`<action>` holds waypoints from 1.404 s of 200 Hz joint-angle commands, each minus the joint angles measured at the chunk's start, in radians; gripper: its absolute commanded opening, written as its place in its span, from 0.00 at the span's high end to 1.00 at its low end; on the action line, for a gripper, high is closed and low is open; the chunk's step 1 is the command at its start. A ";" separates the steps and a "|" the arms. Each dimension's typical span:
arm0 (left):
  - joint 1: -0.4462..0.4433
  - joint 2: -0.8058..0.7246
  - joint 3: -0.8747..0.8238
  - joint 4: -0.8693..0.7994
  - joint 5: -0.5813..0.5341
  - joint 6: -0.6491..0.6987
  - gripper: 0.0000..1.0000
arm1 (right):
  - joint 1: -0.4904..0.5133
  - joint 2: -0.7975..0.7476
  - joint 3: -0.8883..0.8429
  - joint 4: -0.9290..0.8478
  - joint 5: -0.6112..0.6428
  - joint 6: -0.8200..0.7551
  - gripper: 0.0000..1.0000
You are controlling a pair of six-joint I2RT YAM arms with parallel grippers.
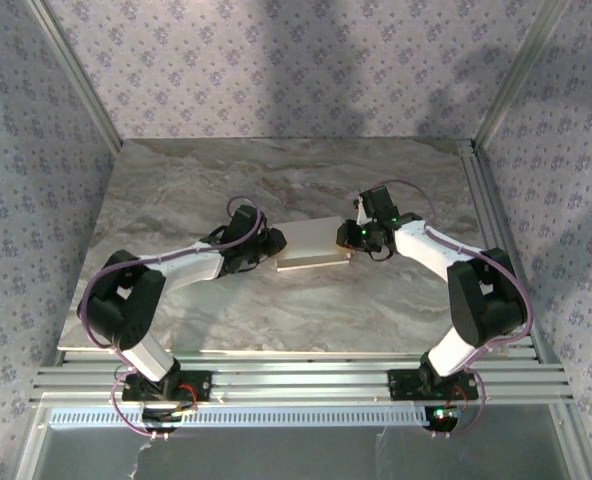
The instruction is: Fold the paper box
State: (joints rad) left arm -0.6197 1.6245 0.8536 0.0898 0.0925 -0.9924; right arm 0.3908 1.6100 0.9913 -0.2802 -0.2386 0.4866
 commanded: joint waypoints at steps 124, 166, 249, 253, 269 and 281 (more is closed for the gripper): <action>-0.038 0.005 -0.021 -0.044 -0.093 0.089 0.78 | 0.055 -0.019 -0.043 0.003 0.067 -0.003 0.81; -0.041 0.013 -0.025 -0.045 -0.108 0.097 0.80 | 0.068 -0.009 -0.056 0.007 0.092 -0.006 0.85; -0.057 0.014 -0.011 -0.088 -0.151 0.133 0.87 | 0.114 0.003 -0.060 -0.026 0.194 -0.030 0.94; -0.059 0.015 -0.005 -0.095 -0.158 0.137 0.86 | 0.116 0.005 -0.059 -0.028 0.199 -0.031 0.94; -0.070 0.017 0.007 -0.126 -0.186 0.153 0.86 | 0.124 0.014 -0.062 -0.033 0.217 -0.034 0.95; -0.075 0.018 0.016 -0.145 -0.204 0.166 0.87 | 0.130 0.021 -0.065 -0.033 0.228 -0.036 0.96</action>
State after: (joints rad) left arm -0.6762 1.6253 0.8295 0.0196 -0.0597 -0.8745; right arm 0.5034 1.6104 0.9447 -0.2703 -0.0593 0.4778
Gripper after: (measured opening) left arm 0.139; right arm 0.060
